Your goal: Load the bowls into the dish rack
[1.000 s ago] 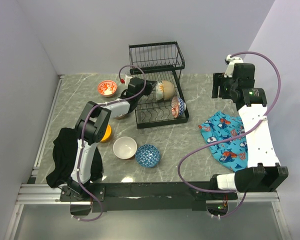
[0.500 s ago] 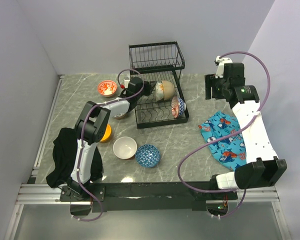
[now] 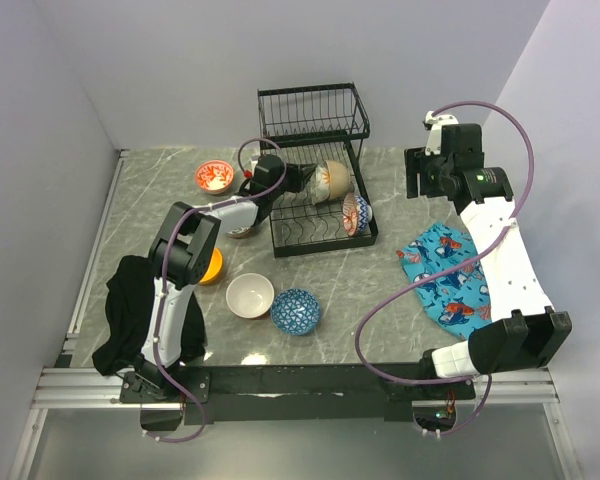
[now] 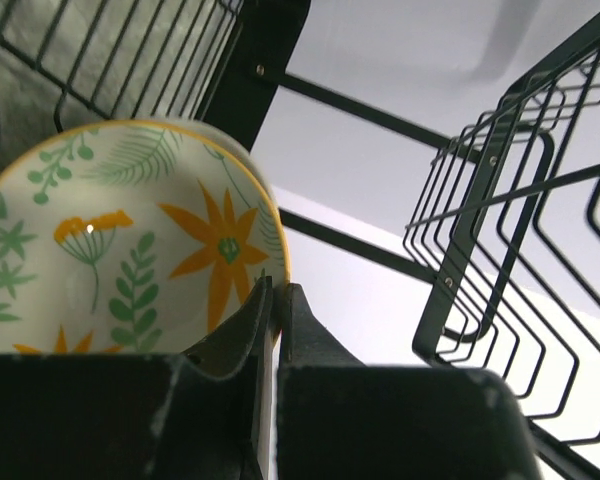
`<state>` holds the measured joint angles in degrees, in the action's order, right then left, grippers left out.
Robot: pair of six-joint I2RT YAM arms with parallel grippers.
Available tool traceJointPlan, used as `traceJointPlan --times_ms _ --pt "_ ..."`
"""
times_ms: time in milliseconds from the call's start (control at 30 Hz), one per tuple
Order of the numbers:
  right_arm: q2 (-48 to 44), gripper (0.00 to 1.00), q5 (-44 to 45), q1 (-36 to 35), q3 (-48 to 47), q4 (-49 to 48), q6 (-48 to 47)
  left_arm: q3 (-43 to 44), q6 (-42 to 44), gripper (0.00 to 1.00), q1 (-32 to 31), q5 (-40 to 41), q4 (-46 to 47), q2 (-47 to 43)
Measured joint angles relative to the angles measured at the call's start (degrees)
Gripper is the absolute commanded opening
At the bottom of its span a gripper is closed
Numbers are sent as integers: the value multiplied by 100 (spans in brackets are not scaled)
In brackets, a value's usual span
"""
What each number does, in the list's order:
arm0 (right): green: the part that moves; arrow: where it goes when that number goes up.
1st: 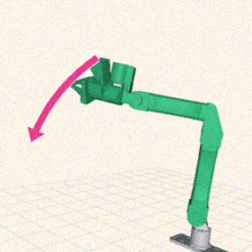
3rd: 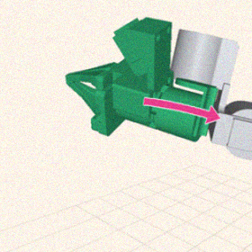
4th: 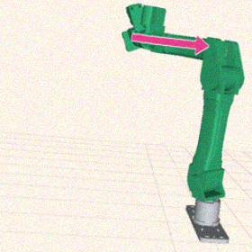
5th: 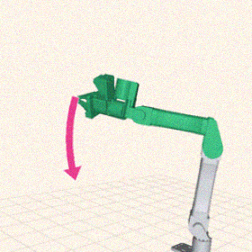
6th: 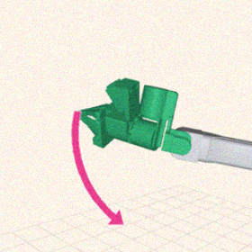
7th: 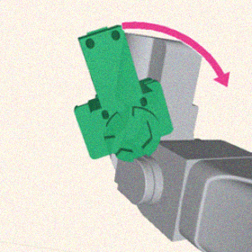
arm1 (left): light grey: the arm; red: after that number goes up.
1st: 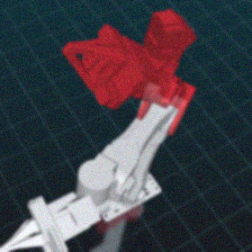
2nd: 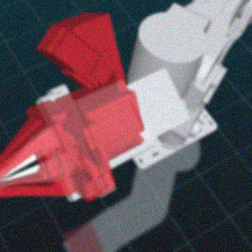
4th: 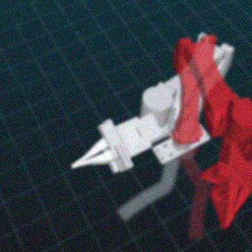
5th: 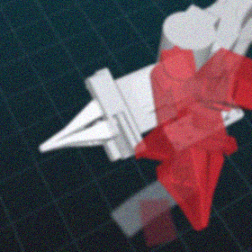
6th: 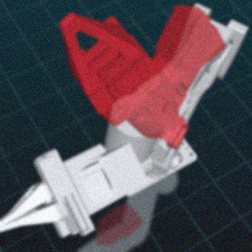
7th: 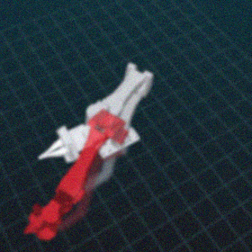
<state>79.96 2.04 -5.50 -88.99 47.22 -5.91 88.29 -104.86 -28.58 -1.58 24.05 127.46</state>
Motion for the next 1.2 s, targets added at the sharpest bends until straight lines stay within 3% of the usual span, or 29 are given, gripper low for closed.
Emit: traceJointPlan --times_ms 833,900,1100,1200 --pt "57 77 37 -160 0 -7 2 -46 70 1 293 -407 461 278" --pt "94 77 39 -186 0 -7 2 -46 81 4 299 -431 461 278" --pt "275 77 37 -238 -57 -11 4 -44 304 41 310 -546 466 278" --pt "306 77 37 -249 -76 -48 7 -44 498 46 293 -658 461 269"
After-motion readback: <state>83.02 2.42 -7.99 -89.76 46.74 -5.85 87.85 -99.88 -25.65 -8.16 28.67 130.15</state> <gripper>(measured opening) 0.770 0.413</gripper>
